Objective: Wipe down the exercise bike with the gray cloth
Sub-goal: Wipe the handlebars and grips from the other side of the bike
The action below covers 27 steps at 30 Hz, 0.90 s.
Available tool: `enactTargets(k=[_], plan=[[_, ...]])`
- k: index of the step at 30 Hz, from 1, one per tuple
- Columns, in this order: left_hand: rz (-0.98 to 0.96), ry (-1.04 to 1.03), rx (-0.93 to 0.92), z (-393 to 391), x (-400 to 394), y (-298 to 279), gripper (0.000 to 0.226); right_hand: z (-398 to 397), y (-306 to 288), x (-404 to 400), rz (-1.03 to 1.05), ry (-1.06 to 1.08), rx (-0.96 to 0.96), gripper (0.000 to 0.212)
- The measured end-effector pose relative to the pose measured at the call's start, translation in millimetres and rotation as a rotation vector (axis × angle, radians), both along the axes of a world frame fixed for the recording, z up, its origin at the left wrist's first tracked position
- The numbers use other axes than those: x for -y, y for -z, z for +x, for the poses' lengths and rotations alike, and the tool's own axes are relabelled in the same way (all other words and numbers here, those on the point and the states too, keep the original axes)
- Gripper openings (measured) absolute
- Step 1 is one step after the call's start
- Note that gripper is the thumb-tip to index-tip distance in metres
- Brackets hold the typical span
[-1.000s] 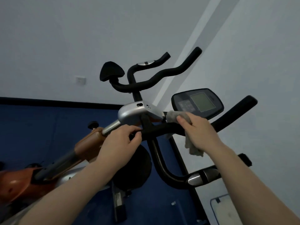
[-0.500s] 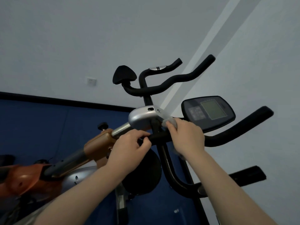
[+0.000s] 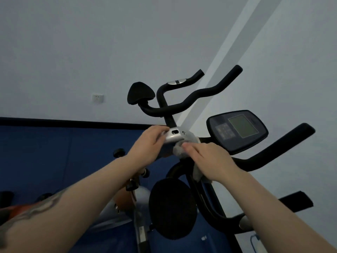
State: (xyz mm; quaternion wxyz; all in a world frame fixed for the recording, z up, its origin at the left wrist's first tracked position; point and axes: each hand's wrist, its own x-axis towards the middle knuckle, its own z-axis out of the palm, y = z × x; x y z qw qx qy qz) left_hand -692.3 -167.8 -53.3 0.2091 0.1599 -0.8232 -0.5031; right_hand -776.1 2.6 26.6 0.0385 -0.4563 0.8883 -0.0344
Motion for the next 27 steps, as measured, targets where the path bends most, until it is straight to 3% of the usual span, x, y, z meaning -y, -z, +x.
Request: enactTargets(k=[4,9,14,19,24,27], plan=[[0.002,0.039,-0.008,-20,-4,9,0.038,7,27,24,-0.032,0.224,-0.168,0.024],[-0.086,0.032,-0.04,-25,-6,20,0.04,-7,16,39,-0.029,0.443,0.05,0.046],[-0.129,0.075,-0.023,-26,1,23,0.041,11,26,25,0.209,0.329,-0.27,0.06],[-0.139,0.088,-0.032,-28,3,26,0.041,7,20,49,0.22,0.404,-0.078,0.045],[-0.157,0.086,-0.029,-28,3,28,0.042,7,10,30,0.375,0.223,-0.186,0.048],[-0.157,0.109,-0.017,-30,4,28,0.042,2,5,47,0.481,0.234,-0.208,0.048]])
